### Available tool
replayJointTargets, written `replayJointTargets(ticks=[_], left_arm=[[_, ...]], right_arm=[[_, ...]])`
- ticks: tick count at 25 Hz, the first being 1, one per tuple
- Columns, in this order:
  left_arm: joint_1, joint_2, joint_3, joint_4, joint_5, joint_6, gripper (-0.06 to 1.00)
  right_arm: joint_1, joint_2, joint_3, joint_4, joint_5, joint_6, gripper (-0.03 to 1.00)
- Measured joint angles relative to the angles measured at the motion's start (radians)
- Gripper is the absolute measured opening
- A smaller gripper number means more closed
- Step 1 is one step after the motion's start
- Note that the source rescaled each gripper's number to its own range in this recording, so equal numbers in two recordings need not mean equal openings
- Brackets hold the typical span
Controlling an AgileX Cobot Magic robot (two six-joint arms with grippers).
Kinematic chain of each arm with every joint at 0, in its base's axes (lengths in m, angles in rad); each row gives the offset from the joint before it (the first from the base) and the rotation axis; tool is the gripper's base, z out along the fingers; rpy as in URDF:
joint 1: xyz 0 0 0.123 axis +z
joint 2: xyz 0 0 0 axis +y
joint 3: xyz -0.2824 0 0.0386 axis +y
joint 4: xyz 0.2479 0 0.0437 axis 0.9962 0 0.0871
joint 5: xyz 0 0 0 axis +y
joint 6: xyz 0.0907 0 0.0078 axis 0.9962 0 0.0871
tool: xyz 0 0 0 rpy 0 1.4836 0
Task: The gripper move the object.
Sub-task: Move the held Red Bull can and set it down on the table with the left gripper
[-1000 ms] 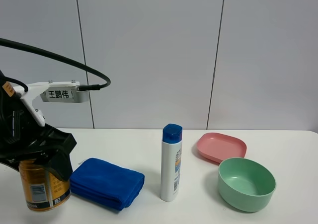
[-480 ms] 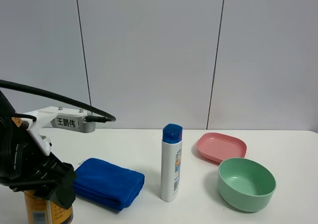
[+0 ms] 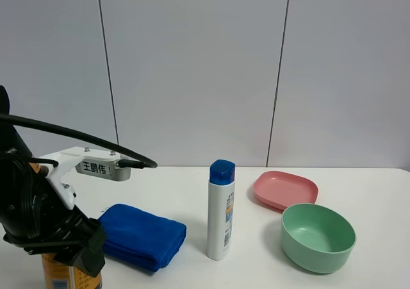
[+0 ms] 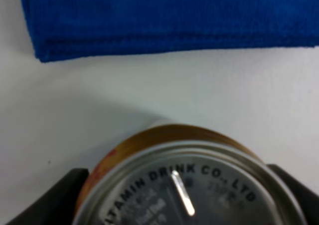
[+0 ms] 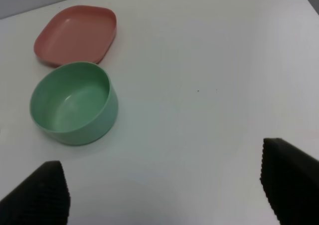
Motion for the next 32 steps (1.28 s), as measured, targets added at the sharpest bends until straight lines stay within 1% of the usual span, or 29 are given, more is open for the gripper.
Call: replayJointTargets(ticks=[4, 7, 10, 24, 32], left_arm=[[-0.039, 0.0, 0.0, -0.029, -0.042, 0.07, 0.0], [-0.05, 0.0, 0.0, -0.052, -0.074, 0.094, 0.0], [-0.05, 0.0, 0.0, -0.054, -0.089, 0.097, 0.0], [-0.05, 0.005, 0.0, -0.054, -0.097, 0.102, 0.0], [-0.05, 0.006, 0.0, -0.052, -0.126, 0.102, 0.0]], right_arm=[[0.0, 0.0, 0.0, 0.0, 0.0, 0.0, 1.0], [0.0, 0.0, 0.0, 0.0, 0.0, 0.0, 1.0], [0.0, 0.0, 0.0, 0.0, 0.0, 0.0, 1.0], [0.0, 0.0, 0.0, 0.0, 0.0, 0.0, 1.0], [0.0, 0.0, 0.0, 0.0, 0.0, 0.0, 1.0]])
